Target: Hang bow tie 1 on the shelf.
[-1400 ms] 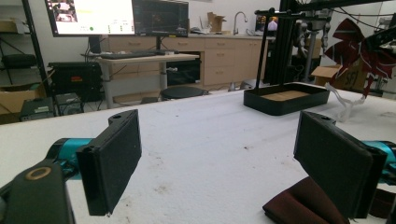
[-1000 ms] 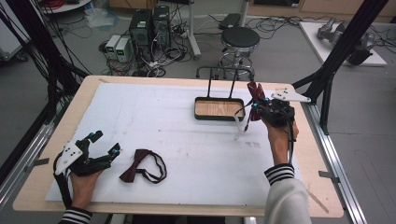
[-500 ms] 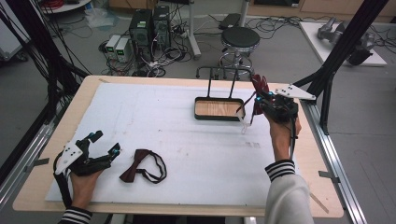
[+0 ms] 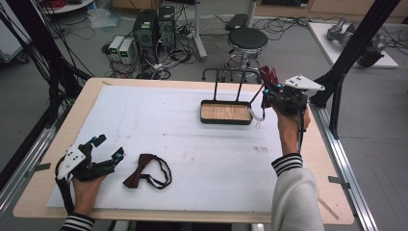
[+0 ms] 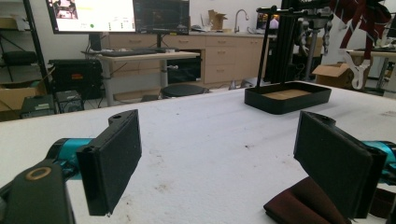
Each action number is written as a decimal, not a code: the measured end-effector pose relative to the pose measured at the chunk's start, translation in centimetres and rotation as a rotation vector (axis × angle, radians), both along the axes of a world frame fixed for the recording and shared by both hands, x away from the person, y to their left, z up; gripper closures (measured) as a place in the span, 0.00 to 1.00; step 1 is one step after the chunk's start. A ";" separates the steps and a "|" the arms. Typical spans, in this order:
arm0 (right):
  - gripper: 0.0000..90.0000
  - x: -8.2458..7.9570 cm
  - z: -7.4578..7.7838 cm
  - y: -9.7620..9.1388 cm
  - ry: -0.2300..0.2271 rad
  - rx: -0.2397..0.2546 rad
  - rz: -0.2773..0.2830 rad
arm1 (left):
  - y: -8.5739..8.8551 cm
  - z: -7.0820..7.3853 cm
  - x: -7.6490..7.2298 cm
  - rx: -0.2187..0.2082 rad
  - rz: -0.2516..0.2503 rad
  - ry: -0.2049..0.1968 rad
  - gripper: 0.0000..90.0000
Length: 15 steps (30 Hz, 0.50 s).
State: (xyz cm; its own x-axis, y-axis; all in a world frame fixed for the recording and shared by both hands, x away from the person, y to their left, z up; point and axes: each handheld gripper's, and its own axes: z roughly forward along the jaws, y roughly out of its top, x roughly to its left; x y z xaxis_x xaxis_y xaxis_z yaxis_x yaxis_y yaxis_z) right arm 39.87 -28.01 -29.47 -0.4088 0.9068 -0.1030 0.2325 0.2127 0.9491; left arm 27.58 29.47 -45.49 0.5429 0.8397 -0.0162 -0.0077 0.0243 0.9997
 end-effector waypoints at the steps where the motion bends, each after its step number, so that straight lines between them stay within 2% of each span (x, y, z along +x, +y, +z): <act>1: 0.83 0.1 0.1 0.1 0.000 -0.008 -0.004 | 0.0 0.0 0.0 0.001 0.000 0.000 0.17; 5: 0.83 0.7 0.5 0.2 -0.002 -0.019 -0.013 | 0.0 0.0 0.0 0.001 0.000 0.000 0.17; 8: 0.83 1.1 0.9 0.2 -0.002 -0.009 -0.018 | 0.0 0.0 0.0 0.000 0.000 -0.001 0.17; 12: 0.83 1.7 1.4 0.4 -0.001 -0.045 -0.032 | 0.0 0.0 0.0 0.002 -0.001 -0.001 0.17; 15: 0.83 2.4 1.6 0.5 0.003 -0.052 -0.043 | 0.0 0.0 0.0 0.001 -0.001 -0.002 0.17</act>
State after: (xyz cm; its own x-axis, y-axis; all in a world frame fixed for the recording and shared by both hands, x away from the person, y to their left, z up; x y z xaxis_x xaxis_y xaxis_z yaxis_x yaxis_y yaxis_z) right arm 42.25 -27.55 -27.83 -0.3701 0.9169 -0.1492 0.2454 0.2514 0.9363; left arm 27.56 29.47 -45.50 0.5439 0.8390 -0.0142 -0.0100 0.0234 0.9997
